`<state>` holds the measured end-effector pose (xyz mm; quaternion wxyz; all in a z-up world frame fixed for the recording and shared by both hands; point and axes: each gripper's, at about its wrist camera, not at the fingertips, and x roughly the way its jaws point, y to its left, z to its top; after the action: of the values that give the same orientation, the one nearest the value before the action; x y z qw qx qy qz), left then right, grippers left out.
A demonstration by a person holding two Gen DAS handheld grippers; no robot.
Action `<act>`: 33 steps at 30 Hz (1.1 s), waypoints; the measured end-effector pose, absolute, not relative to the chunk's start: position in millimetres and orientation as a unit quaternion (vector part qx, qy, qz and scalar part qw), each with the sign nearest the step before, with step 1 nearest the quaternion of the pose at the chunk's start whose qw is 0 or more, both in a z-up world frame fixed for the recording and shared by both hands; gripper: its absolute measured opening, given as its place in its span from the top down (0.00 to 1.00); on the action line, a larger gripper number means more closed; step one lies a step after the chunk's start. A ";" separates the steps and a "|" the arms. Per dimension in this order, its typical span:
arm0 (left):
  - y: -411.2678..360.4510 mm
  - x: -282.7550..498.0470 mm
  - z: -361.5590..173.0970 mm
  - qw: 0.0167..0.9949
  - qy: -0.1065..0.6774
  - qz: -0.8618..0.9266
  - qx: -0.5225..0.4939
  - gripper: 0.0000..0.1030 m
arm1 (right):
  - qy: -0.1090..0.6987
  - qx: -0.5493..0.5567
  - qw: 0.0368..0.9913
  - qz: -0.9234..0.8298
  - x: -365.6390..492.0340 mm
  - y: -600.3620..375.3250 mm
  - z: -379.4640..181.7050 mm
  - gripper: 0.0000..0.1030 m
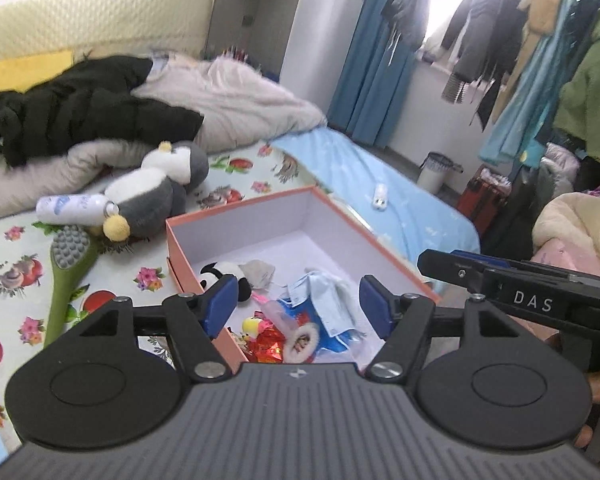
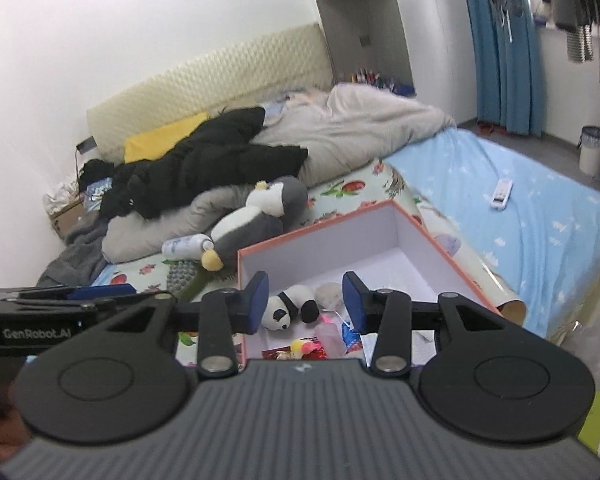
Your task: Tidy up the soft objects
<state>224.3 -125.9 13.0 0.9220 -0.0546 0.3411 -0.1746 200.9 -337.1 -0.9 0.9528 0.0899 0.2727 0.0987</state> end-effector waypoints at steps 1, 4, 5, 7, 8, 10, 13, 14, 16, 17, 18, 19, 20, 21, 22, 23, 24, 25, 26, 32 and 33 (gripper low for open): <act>-125.1 214.5 17.9 0.924 0.337 -0.175 -0.055 0.29 | 0.267 0.088 0.955 0.096 190.5 -336.4 3.6 0.57; -123.5 186.7 29.6 0.927 0.325 -0.181 -0.053 0.26 | 0.256 0.085 0.959 0.092 163.8 -333.9 12.2 0.57; -123.0 178.8 32.8 0.928 0.323 -0.181 -0.052 0.26 | 0.254 0.085 0.959 0.092 156.5 -333.1 13.8 0.57; -121.4 166.1 37.0 0.928 0.319 -0.183 -0.051 0.26 | 0.251 0.084 0.960 0.094 143.7 -331.0 16.4 0.57; -121.5 159.4 39.0 0.929 0.319 -0.183 -0.051 0.25 | 0.249 0.084 0.960 0.094 137.2 -330.2 17.9 0.57; -122.1 149.0 42.0 0.929 0.317 -0.184 -0.047 0.23 | 0.246 0.084 0.961 0.094 126.0 -329.4 19.3 0.57; -124.0 133.5 45.1 0.931 0.314 -0.182 -0.044 0.17 | 0.246 0.085 0.961 0.093 111.8 -328.0 19.3 0.57; -124.4 128.9 45.3 0.931 0.314 -0.181 -0.041 0.16 | 0.247 0.084 0.961 0.093 107.8 -327.6 18.6 0.57; -124.5 119.8 44.6 0.930 0.318 -0.179 -0.039 0.12 | 0.249 0.081 0.961 0.092 100.9 -325.9 16.5 0.57; -124.4 116.8 43.6 0.930 0.319 -0.177 -0.039 0.10 | 0.250 0.078 0.961 0.090 97.1 -324.9 15.3 0.57; -124.0 112.3 42.5 0.931 0.319 -0.174 -0.038 0.08 | 0.251 0.077 0.961 0.089 92.8 -324.1 13.8 0.57; -123.3 109.5 41.0 0.931 0.321 -0.171 -0.038 0.06 | 0.252 0.077 0.961 0.087 90.1 -323.6 12.6 0.57; -122.8 107.5 39.7 0.930 0.324 -0.169 -0.039 0.06 | 0.254 0.079 0.960 0.085 87.5 -323.4 11.1 0.57; -121.7 105.3 38.0 0.929 0.328 -0.168 -0.041 0.06 | 0.255 0.081 0.960 0.083 84.7 -323.4 9.5 0.57; -120.5 104.9 35.8 0.927 0.331 -0.168 -0.044 0.06 | 0.258 0.081 0.959 0.082 83.4 -322.8 7.8 0.57; -119.1 103.2 34.0 0.926 0.334 -0.169 -0.047 0.05 | 0.260 0.080 0.959 0.081 81.9 -321.8 6.2 0.57; -117.5 103.4 31.8 0.925 0.336 -0.168 -0.048 0.04 | 0.262 0.080 0.958 0.080 80.5 -320.9 4.4 0.57; -116.3 102.9 30.6 0.925 0.338 -0.166 -0.049 0.03 | 0.264 0.082 0.958 0.079 79.5 -320.3 3.2 0.57; -115.4 102.6 29.6 0.925 0.340 -0.164 -0.048 0.03 | 0.265 0.081 0.958 0.078 78.7 -319.3 2.1 0.57; -112.0 101.9 25.7 0.924 0.345 -0.157 -0.045 0.01 | 0.271 0.074 0.957 0.070 72.7 -311.8 -3.6 0.57; -110.9 101.8 24.2 0.924 0.347 -0.154 -0.045 0.00 | 0.273 0.073 0.957 0.069 72.4 -310.6 -4.6 0.57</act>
<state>101.8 -110.9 24.2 0.9240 -0.0448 0.3470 -0.1543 72.4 -310.6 -4.6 0.9566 0.0731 0.2734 0.0688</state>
